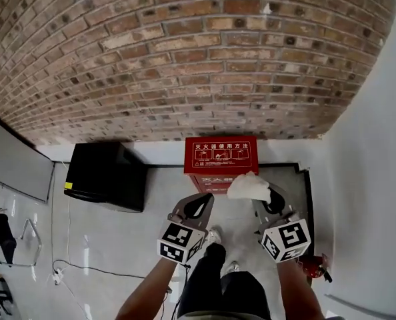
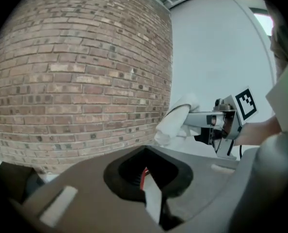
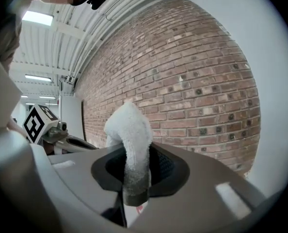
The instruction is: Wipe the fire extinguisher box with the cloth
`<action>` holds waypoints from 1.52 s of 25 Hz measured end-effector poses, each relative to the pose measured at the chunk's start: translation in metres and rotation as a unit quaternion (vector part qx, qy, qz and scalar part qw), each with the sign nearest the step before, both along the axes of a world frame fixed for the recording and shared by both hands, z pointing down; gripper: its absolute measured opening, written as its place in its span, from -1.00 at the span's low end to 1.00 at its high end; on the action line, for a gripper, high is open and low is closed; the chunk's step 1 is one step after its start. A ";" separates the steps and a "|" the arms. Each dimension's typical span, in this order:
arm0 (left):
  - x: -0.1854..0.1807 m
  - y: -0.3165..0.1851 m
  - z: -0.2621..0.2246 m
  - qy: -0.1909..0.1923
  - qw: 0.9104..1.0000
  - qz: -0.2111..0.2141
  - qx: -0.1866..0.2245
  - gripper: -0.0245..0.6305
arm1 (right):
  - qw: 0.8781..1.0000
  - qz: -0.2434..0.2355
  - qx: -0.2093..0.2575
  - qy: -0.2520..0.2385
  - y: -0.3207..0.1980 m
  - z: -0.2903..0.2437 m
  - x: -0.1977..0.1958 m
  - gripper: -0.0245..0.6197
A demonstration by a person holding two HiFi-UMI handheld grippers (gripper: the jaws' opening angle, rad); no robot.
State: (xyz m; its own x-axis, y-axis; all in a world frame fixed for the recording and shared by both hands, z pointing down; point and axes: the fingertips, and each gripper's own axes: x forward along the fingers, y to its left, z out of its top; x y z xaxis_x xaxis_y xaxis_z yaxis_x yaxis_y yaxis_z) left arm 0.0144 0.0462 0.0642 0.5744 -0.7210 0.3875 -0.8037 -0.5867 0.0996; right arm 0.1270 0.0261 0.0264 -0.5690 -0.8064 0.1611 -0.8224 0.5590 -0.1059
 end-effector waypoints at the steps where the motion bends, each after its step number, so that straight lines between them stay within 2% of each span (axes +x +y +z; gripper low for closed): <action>1: -0.002 0.011 -0.016 0.002 1.000 -0.003 0.003 -0.93 | 1.000 -0.006 0.002 -0.005 0.012 -0.016 -0.004 -0.65; 9: 0.007 0.056 -0.139 0.023 0.997 -0.024 0.065 -0.93 | 0.997 -0.048 0.055 -0.026 0.070 -0.133 -0.024 -0.65; 16: 0.015 0.062 -0.197 0.021 0.995 -0.020 0.093 -0.93 | 0.995 -0.047 0.082 -0.029 0.071 -0.187 -0.019 -0.65; 22: 0.018 0.062 -0.212 0.033 0.994 -0.023 0.101 -0.93 | 0.994 -0.057 0.089 -0.036 0.076 -0.204 -0.016 -0.65; 38: 0.032 0.040 -0.218 0.030 0.994 -0.029 0.105 -0.93 | 0.995 -0.047 0.080 -0.040 0.060 -0.205 0.001 -0.65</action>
